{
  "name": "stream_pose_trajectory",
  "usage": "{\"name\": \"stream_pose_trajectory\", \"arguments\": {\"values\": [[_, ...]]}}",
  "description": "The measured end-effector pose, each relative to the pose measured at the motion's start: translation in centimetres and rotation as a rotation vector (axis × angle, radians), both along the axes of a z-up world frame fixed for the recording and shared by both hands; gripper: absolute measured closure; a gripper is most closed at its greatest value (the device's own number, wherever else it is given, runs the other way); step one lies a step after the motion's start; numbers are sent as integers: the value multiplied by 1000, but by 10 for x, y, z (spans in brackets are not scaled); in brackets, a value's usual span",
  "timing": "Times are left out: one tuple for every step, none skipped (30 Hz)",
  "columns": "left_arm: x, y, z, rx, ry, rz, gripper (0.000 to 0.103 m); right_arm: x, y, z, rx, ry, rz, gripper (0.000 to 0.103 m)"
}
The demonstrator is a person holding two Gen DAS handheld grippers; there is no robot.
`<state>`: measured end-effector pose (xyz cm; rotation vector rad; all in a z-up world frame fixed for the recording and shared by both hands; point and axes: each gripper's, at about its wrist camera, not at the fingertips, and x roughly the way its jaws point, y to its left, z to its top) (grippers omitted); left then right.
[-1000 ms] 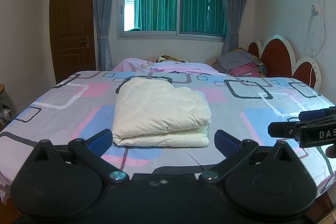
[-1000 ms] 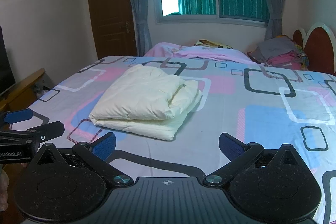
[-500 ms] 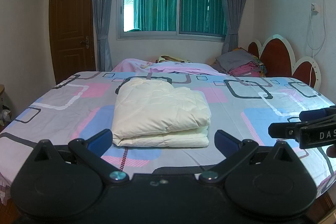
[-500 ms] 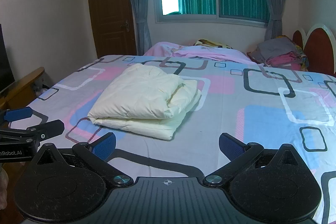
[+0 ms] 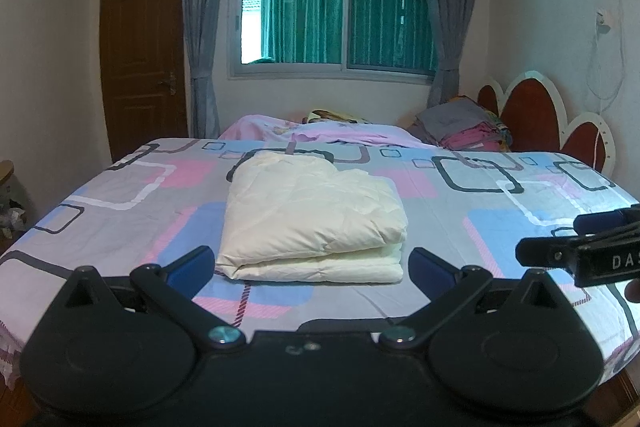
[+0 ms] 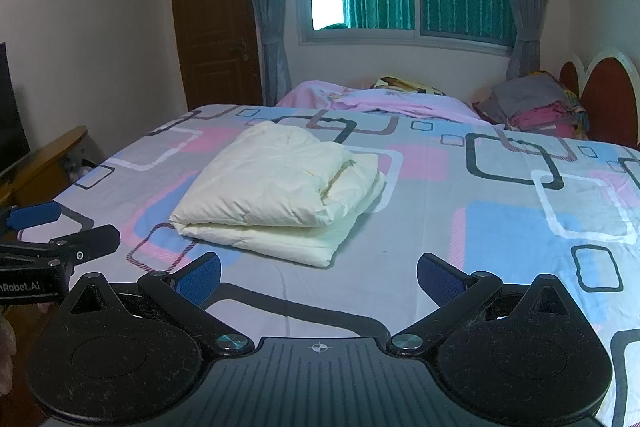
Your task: Fold large clothes
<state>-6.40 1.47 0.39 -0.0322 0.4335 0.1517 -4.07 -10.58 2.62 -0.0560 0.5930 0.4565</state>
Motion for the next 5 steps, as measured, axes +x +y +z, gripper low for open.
{"name": "stream_pose_trajectory", "arguments": {"values": [[0, 1, 0, -3, -2, 2, 0, 0, 0, 0, -1, -1, 0, 0], [0, 2, 1, -8, -4, 3, 0, 0, 0, 0, 0, -2, 1, 0], [0, 3, 0, -11, -4, 2, 0, 0, 0, 0, -1, -3, 2, 0], [1, 4, 1, -12, -2, 1, 0, 0, 0, 0, -2, -3, 1, 0], [0, 3, 0, -8, -2, 3, 0, 0, 0, 0, -2, -3, 1, 0]]}}
